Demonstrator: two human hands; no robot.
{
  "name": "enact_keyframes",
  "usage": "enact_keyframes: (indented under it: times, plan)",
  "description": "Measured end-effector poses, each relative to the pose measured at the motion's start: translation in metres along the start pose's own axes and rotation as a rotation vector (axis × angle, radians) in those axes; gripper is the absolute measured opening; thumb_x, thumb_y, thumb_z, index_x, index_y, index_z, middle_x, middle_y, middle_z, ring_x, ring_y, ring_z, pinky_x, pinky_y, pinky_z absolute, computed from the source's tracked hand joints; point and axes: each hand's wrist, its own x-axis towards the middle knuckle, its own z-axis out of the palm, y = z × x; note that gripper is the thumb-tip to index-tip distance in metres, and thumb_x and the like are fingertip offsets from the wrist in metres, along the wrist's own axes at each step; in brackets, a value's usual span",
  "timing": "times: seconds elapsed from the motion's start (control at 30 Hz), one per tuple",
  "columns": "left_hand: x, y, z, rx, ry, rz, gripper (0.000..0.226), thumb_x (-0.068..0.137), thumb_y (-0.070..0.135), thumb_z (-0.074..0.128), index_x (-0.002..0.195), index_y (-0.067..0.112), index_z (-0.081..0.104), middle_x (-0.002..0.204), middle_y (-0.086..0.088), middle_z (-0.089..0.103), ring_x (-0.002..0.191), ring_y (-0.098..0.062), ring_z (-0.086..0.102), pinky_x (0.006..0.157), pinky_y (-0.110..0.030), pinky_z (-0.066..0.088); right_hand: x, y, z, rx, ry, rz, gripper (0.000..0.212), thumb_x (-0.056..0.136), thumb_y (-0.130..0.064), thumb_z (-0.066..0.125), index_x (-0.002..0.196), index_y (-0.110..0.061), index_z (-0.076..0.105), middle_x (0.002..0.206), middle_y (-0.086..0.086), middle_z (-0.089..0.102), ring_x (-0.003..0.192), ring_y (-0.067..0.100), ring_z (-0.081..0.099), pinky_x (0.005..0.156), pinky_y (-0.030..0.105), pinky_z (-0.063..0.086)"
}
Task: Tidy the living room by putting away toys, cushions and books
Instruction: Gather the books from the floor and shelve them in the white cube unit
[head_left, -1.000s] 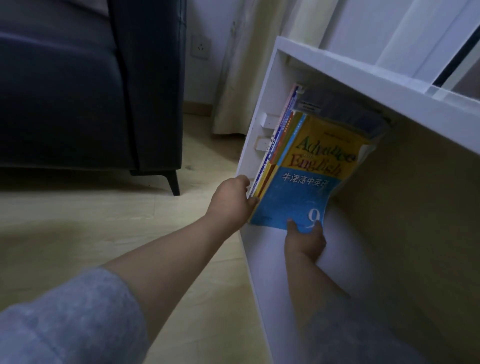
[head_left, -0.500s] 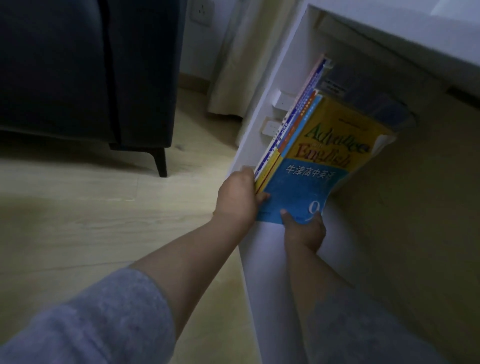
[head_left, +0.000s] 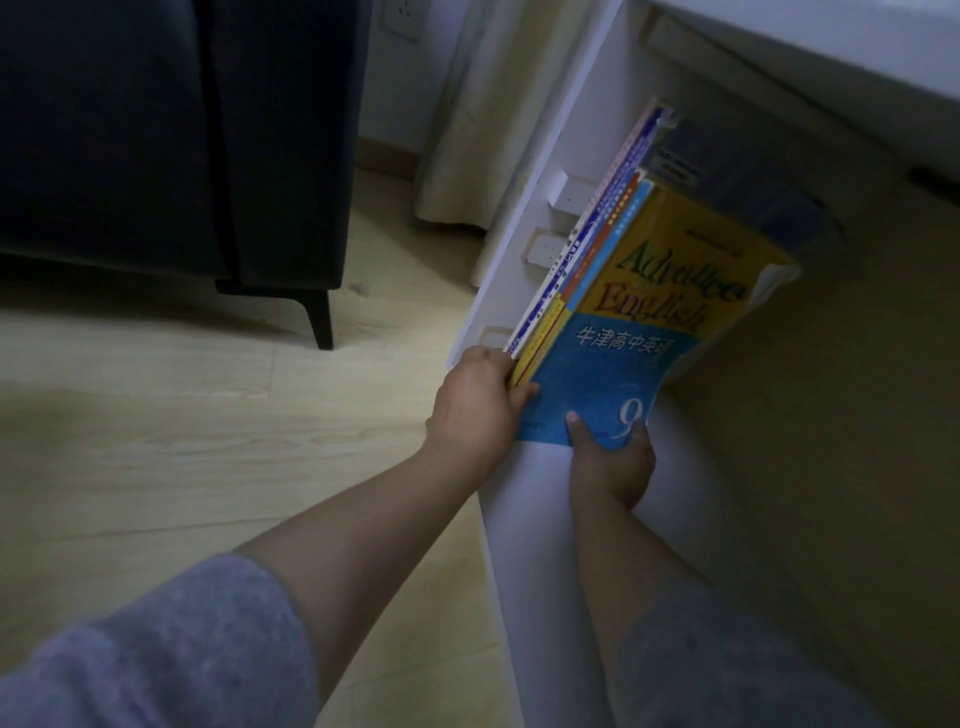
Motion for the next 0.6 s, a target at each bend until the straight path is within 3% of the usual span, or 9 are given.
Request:
enact_keyframes:
  times: [0.13,0.3,0.43,0.6]
  plan:
    - [0.001,-0.002,0.004,-0.074,-0.023,-0.064,0.023,0.091,0.034,0.057,0.103,0.015,0.061,0.1,-0.008,0.065,0.09,-0.026,0.059,0.076,-0.037,0.051,0.001,0.0,0.002,0.016,0.013,-0.006,0.081,0.076,-0.029,0.079,0.144,-0.013,0.039,0.141,0.01,0.044,0.126,0.028,0.049,0.102,0.04,0.046]
    - [-0.003,-0.006,0.007,-0.19,-0.047,-0.092,0.011,0.091,0.035,0.056,0.095,0.024,0.057,0.095,0.0,0.063,0.089,-0.023,0.059,0.077,-0.042,0.054,-0.001,0.0,0.004,0.075,0.073,-0.044,0.077,0.077,-0.03,0.078,0.143,-0.015,0.042,0.139,0.009,0.049,0.125,0.025,0.051,0.102,0.037,0.046]
    - [-0.006,-0.008,0.009,-0.325,-0.06,-0.089,0.009,0.09,0.029,0.06,0.09,0.021,0.057,0.088,0.0,0.062,0.083,-0.022,0.061,0.074,-0.041,0.055,-0.003,-0.002,0.004,0.171,0.152,-0.044,0.07,0.08,-0.027,0.076,0.141,-0.013,0.045,0.136,0.01,0.054,0.12,0.022,0.055,0.09,0.02,0.04]
    - [-0.003,-0.008,0.014,-0.397,-0.049,-0.136,0.012,0.088,0.028,0.064,0.088,0.018,0.059,0.086,-0.003,0.065,0.081,-0.022,0.063,0.075,-0.042,0.055,-0.001,0.002,0.006,0.094,0.117,-0.079,0.065,0.084,-0.033,0.071,0.141,-0.01,0.046,0.138,0.012,0.052,0.124,0.025,0.052,0.091,0.019,0.038]
